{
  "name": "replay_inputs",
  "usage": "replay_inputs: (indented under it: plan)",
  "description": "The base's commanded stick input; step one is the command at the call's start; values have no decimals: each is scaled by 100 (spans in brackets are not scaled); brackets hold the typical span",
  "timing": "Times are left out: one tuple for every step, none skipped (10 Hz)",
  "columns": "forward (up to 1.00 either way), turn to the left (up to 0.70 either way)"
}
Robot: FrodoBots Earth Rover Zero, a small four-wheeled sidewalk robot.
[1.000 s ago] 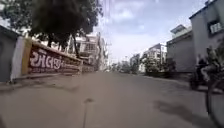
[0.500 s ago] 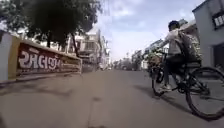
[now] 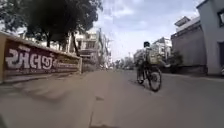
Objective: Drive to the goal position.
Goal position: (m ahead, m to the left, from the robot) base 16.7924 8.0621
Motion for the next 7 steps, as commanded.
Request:
replay_inputs:
  plan:
    - [100,6]
    - [100,6]
    - [100,6]
    - [100,6]
    - [100,6]
    - [100,6]
    - [100,6]
